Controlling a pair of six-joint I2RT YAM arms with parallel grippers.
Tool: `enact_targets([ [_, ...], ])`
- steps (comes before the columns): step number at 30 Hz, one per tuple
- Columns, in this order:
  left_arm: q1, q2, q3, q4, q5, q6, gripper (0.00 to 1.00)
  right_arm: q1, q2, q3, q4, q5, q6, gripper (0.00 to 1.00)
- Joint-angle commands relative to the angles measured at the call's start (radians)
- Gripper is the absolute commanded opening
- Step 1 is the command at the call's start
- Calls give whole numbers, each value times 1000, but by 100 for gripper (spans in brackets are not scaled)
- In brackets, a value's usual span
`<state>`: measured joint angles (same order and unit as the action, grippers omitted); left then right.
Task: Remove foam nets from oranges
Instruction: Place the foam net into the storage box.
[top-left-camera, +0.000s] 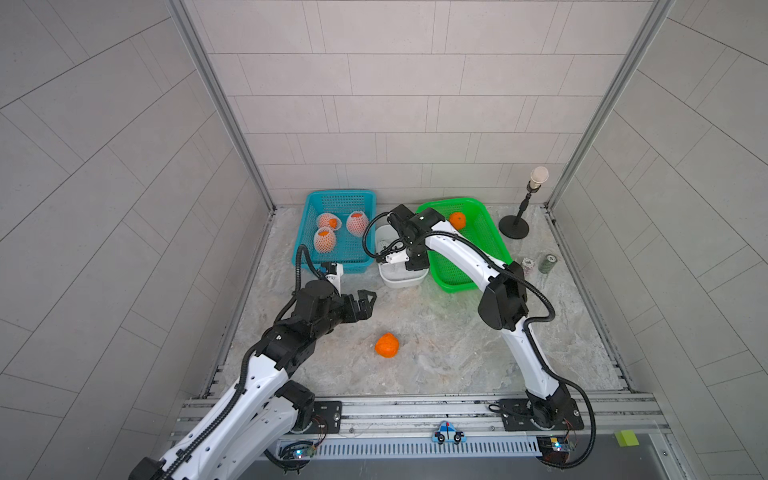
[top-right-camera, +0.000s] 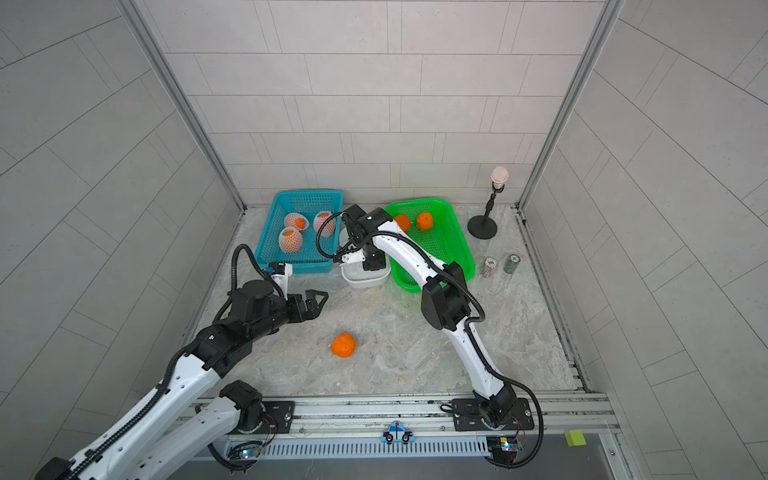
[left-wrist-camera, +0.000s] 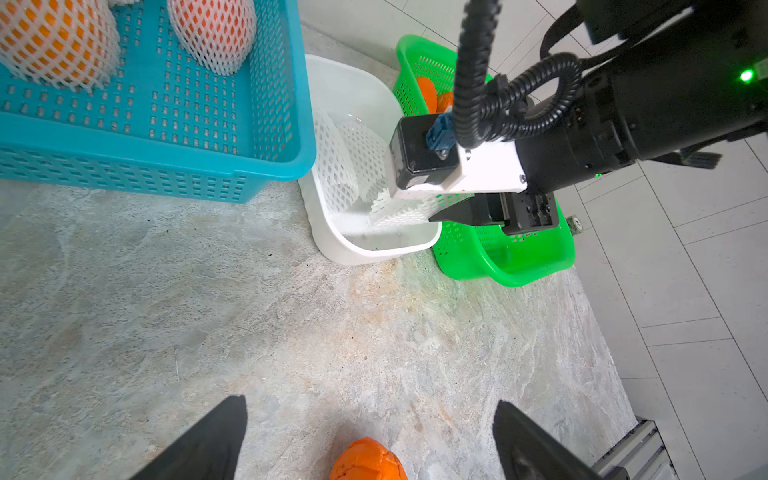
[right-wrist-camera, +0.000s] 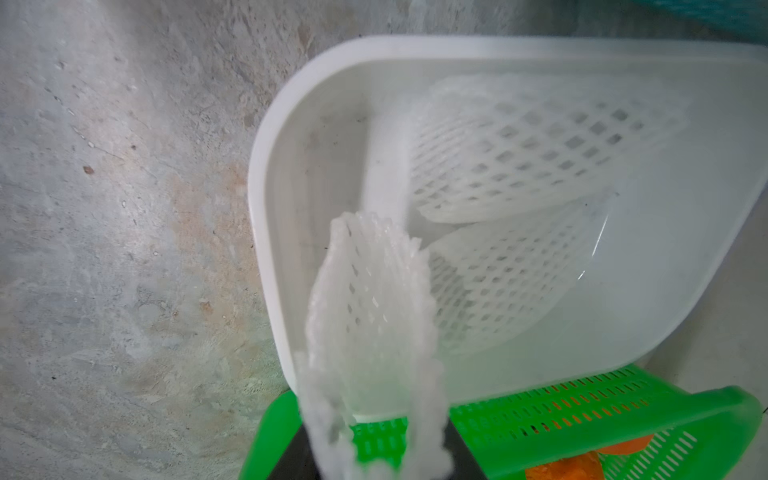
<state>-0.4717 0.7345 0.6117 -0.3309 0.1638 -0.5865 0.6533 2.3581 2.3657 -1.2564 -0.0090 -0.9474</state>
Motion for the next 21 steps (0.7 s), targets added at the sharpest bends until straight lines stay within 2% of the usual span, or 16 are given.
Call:
enact_targets([
  [1,5,-2,0,-10,-12,10,99,7,22,21,13,-2,-40,41],
  [21,5,-22,-11,-13,-23,16,99,7,35,43,116,59,-88,64],
])
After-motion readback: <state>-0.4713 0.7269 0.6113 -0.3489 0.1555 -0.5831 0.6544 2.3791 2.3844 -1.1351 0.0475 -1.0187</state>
